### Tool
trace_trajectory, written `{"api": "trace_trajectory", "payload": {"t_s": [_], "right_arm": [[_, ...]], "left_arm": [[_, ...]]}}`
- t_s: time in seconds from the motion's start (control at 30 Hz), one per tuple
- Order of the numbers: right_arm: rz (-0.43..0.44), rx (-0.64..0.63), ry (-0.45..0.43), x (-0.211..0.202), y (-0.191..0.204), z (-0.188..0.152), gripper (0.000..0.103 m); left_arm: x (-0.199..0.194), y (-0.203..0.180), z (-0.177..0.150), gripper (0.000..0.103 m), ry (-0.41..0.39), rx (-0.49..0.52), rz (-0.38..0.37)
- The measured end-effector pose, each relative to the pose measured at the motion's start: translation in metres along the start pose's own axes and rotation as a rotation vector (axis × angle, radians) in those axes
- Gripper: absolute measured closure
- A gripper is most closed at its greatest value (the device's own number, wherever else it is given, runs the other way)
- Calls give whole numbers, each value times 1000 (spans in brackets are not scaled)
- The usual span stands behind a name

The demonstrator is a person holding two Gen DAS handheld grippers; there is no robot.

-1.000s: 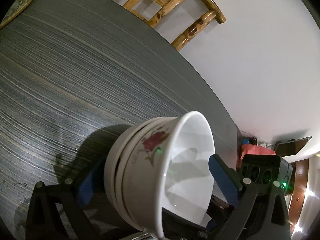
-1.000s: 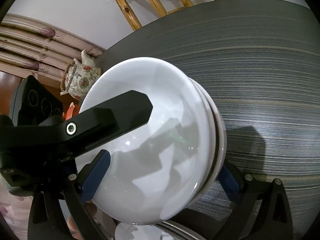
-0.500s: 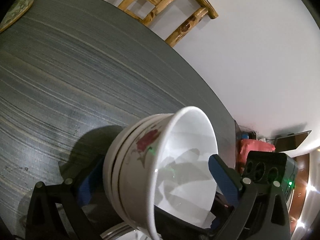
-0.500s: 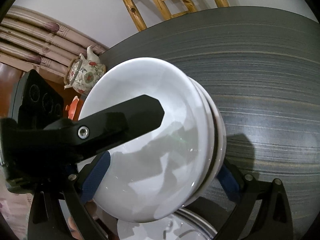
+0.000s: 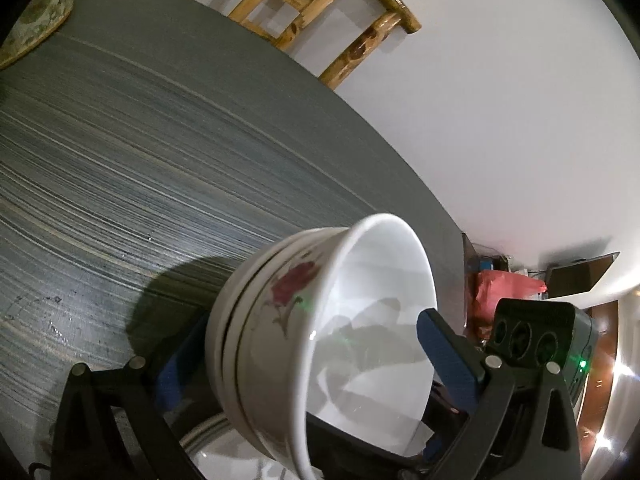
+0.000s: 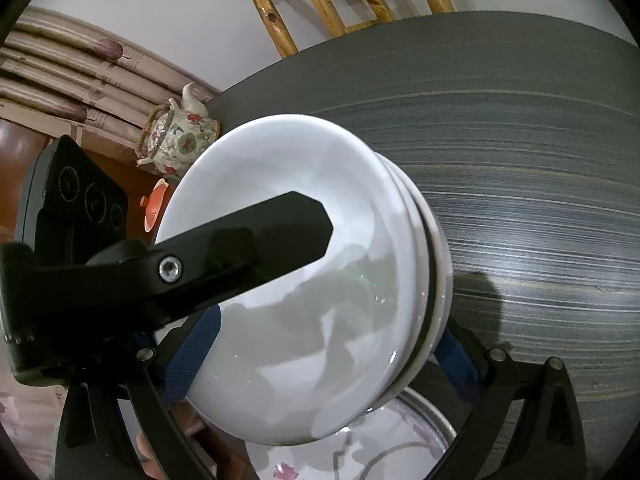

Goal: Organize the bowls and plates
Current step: 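Lower the stacked bowls onto the flowered plate stack with both tools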

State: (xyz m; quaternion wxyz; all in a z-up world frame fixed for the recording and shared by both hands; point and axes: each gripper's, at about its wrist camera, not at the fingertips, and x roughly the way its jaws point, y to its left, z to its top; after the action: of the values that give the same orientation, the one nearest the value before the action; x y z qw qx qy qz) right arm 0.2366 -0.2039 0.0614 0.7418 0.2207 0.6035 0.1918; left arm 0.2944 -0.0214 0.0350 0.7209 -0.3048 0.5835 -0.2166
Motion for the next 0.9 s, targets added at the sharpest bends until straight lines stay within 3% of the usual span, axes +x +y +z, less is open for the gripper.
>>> {"api": "trace_trajectory", "payload": {"t_s": [0.47, 0.9], "right_arm": [[-23, -23, -16, -42, 25, -47, 3], [-28, 2, -4, -50, 20, -118, 3]], "left_arm": [[-42, -21, -55, 1, 4, 23, 2], [-40, -6, -129, 1, 60, 20, 30]]}}
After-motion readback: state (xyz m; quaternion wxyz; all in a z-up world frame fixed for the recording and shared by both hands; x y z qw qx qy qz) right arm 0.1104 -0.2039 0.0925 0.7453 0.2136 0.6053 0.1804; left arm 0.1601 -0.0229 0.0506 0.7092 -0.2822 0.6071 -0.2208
